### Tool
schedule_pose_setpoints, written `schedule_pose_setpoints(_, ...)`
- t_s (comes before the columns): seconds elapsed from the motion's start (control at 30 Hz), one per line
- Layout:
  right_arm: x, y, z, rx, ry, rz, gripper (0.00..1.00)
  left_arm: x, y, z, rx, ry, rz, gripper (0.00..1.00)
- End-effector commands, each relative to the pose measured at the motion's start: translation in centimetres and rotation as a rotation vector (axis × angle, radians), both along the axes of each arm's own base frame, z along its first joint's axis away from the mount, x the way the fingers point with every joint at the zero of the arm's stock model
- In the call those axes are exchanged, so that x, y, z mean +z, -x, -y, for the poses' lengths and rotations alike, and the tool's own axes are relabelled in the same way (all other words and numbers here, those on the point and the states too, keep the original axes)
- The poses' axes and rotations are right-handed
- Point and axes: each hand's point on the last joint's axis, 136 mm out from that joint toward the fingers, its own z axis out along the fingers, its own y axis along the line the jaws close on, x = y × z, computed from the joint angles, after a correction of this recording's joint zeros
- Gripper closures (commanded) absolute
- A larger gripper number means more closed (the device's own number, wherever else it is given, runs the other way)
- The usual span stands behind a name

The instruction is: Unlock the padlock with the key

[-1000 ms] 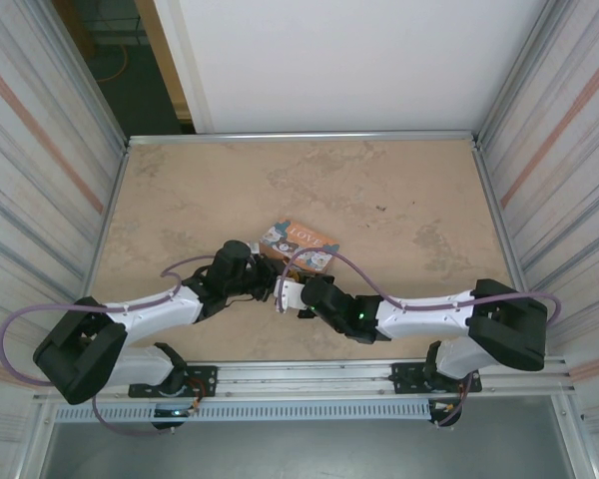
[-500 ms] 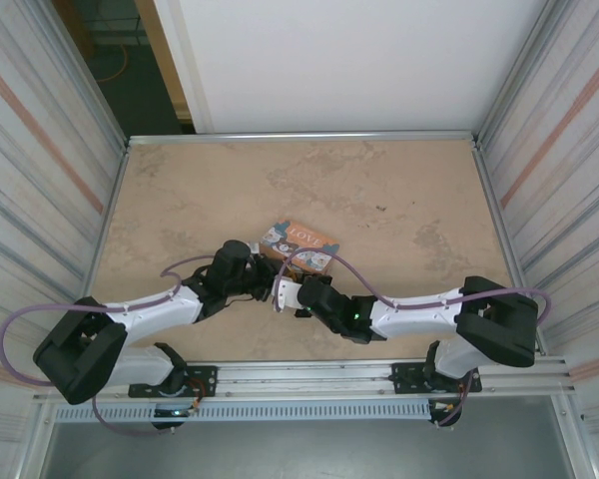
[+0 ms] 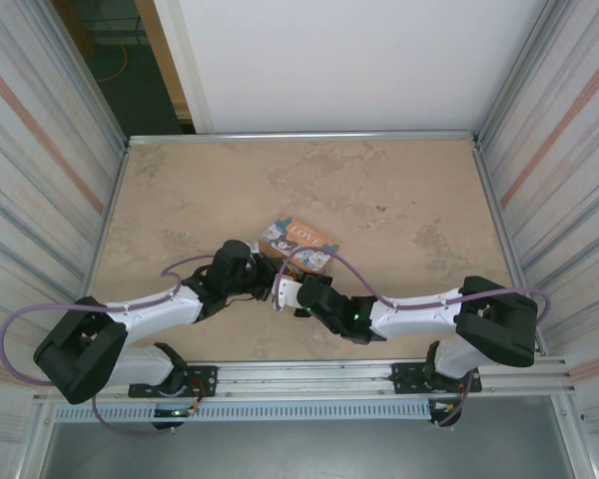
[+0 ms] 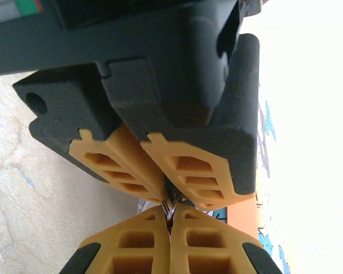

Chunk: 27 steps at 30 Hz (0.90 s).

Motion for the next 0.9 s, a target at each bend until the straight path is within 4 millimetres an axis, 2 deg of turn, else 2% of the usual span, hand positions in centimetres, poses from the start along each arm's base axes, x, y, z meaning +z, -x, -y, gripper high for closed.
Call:
schedule_pose_setpoints(0.0,2.4,-0.5,-1.0,-0.063,-0.179,-0.017,1.00,1.7,-0.1,1.1,-0.039,0.054,0.037,1.00)
schedule_pose_setpoints(0.3,2.7,0.1,-0.2,-0.180,-0.472,-0.205,1.00,1.1,0.6,1.4,-0.036,0.043,0.026,1.00)
schedule_pose_setpoints(0.57,2.4,0.2,1.4,-0.246,-0.649,-0.356,1.00,-0.1,2.3,2.4,-0.036,0.010,0.018,1.00)
schedule_pose_setpoints(0.7,1.5,0.1,2.3,-0.271,-0.680,-0.417,1.00,-0.5,2.9,3.1,-0.041,0.003,0.014,1.00)
schedule_pose_setpoints(0.87,-0.8,0.2,3.8,-0.307,-0.627,-0.436,1.00,-1.3,3.4,3.9,-0.044,-0.007,0.004,1.00)
